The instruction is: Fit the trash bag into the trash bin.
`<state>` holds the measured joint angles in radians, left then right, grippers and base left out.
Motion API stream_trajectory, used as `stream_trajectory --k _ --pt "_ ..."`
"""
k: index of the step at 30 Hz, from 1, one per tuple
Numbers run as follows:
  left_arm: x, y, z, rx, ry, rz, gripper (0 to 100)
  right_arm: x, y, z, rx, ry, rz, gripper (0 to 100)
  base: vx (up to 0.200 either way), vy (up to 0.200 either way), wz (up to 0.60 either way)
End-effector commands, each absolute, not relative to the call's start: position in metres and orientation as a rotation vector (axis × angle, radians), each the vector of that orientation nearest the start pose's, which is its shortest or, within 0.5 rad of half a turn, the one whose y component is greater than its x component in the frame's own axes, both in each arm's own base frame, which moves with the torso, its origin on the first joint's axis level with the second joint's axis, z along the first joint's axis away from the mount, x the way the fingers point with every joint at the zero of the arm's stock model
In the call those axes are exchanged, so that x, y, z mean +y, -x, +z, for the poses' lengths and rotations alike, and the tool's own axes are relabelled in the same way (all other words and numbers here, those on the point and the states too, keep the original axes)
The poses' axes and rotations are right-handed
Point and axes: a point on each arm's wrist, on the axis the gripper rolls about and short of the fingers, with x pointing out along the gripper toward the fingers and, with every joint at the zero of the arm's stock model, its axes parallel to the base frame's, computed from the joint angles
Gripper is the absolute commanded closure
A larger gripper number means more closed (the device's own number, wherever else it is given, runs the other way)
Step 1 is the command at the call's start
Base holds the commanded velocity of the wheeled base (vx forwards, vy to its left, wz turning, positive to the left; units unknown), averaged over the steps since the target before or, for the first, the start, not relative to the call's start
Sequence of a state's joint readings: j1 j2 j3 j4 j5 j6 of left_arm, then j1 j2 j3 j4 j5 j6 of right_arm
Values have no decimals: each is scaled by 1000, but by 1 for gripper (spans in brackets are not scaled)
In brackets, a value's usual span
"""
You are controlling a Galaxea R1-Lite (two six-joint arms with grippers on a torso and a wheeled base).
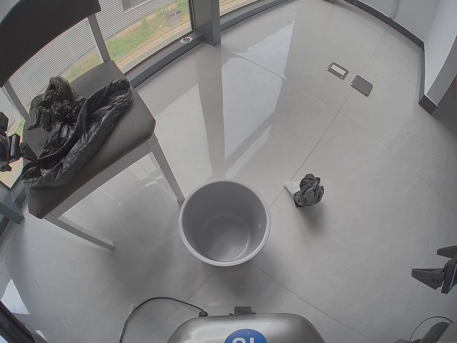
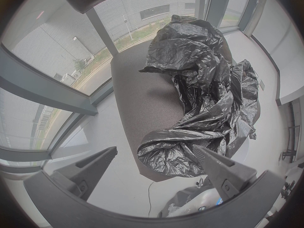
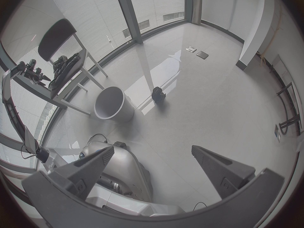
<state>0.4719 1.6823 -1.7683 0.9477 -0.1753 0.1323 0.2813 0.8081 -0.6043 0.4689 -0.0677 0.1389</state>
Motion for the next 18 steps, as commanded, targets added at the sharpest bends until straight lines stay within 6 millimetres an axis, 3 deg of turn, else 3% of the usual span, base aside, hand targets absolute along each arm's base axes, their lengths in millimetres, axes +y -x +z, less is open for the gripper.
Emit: stream_trajectory --k 1,11,18 --pt "118 -240 313 858 124 201 0 15 -57 189 684 -15 159 0 0 0 0" --pt "128 -261 295 926 94 179 0 15 -57 186 695 -13 158 0 0 0 0" --pt "135 -274 295 946 100 176 0 15 -57 185 698 -12 158 0 0 0 0"
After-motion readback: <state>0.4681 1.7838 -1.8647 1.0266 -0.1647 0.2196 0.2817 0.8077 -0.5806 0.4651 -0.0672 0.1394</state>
